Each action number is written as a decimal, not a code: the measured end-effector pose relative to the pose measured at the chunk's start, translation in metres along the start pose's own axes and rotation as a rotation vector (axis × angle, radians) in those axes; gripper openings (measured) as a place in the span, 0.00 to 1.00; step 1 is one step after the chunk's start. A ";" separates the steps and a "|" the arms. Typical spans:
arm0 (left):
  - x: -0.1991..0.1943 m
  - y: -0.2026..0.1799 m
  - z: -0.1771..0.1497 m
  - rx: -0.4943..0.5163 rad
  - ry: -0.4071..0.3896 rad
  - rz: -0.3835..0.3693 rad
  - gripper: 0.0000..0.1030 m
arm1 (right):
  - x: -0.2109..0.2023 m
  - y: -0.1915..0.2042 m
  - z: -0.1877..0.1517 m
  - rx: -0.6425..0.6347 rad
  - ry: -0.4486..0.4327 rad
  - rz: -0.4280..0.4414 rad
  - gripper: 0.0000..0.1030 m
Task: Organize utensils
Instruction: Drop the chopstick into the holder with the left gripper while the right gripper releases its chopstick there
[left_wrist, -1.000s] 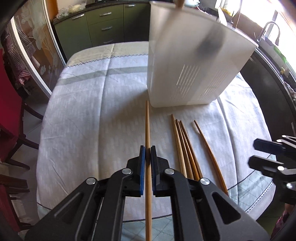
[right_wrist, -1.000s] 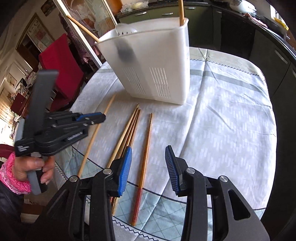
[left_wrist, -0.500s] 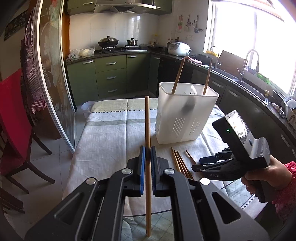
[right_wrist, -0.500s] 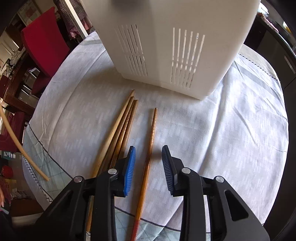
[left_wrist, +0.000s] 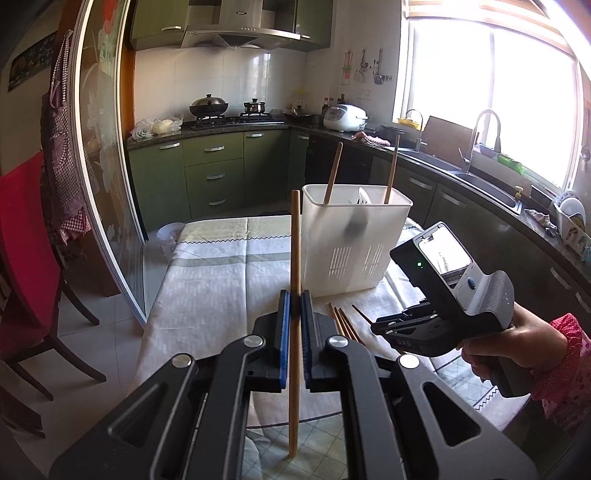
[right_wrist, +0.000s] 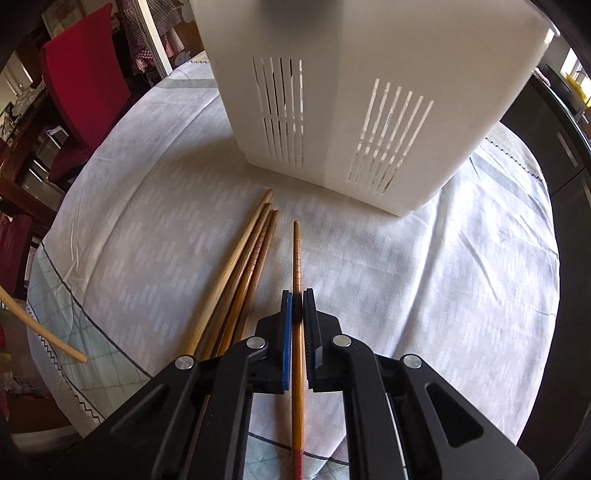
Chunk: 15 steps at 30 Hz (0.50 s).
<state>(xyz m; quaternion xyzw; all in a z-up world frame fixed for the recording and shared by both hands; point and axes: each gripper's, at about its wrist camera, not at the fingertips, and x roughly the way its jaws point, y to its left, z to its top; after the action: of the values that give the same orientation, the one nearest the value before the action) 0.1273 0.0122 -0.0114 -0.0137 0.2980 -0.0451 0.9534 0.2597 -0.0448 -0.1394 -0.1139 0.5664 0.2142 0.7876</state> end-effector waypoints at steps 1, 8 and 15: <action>-0.002 -0.001 0.001 0.004 -0.004 -0.001 0.05 | -0.008 -0.003 -0.001 0.008 -0.020 0.009 0.07; -0.013 -0.005 0.007 0.011 -0.030 -0.023 0.05 | -0.072 -0.015 -0.012 0.044 -0.178 0.072 0.07; -0.019 -0.012 0.013 0.026 -0.045 -0.037 0.05 | -0.123 -0.030 -0.036 0.072 -0.295 0.108 0.07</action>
<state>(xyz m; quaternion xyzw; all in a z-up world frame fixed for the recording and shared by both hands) 0.1181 0.0021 0.0110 -0.0076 0.2755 -0.0663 0.9590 0.2105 -0.1116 -0.0378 -0.0222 0.4573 0.2501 0.8531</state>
